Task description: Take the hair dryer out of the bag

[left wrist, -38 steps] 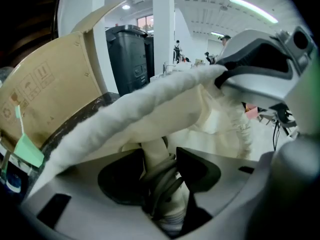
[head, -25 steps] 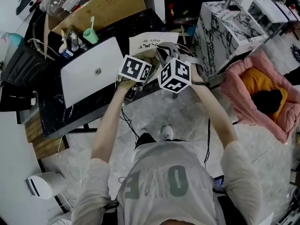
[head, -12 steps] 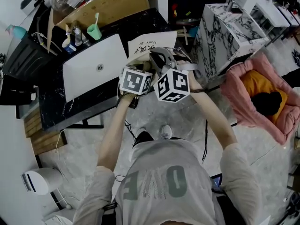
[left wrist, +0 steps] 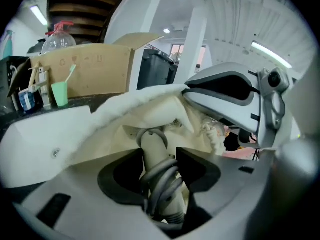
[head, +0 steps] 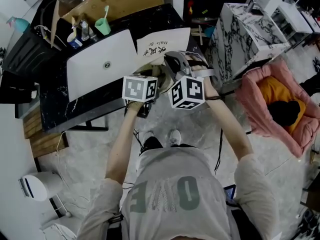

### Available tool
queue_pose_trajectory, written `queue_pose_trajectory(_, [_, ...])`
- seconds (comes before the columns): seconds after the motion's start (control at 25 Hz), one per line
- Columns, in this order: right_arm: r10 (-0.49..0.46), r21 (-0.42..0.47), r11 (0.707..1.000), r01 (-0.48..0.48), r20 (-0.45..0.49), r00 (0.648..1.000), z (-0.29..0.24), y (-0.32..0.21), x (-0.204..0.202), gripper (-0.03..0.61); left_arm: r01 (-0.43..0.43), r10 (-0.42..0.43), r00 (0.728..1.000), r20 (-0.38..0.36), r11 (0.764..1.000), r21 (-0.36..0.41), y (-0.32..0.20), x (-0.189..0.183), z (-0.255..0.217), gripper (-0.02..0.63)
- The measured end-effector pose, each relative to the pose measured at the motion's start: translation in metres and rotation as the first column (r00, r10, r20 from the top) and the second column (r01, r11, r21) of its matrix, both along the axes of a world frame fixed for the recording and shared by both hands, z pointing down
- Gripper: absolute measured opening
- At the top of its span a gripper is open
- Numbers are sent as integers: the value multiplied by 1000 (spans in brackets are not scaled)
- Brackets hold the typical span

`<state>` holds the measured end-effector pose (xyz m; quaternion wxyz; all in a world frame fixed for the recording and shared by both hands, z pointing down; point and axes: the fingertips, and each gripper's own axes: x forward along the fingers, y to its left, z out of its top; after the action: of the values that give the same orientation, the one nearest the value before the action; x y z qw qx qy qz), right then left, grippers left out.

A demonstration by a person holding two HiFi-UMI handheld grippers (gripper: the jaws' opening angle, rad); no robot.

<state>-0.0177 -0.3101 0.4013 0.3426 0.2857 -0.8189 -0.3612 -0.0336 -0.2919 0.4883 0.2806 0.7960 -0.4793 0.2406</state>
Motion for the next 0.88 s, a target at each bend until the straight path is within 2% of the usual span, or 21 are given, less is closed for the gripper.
queue_pose_trajectory(0.08, [5,2,1000,-5,-3,1000,1,-3,0,41,-1,1,1000,-7,1000,-19,2,-2,1,227])
queue_pose_trajectory(0.24, [34,29,999,-34,1,999,-1,-7,3,41,-27,28,996,87,1000,-12,7,-6,1,227])
queue_pose_trajectory(0.32, [53,60,997,-52,-7,999,-2,-10,6,41,-21,21,994,105,1000,2,11,-7,-1,227])
queue_pose_trajectory(0.48, [50,117,992,-44,-44,998,-5,-10,5,41,24,-24,1000,0,1000,-17,19,-7,-1,227])
queue_pose_trajectory(0.56, [55,130,990,-47,-60,997,-3,-12,6,41,28,-29,999,-29,999,-38,26,-7,0,227])
queue_pose_trajectory(0.68, [72,127,990,-63,-67,995,2,-16,11,41,22,-27,997,-74,998,-65,41,-2,4,227])
queue_pose_trajectory(0.88, [120,101,988,-114,-57,991,9,-33,27,41,8,-21,981,-195,998,-70,63,6,4,227])
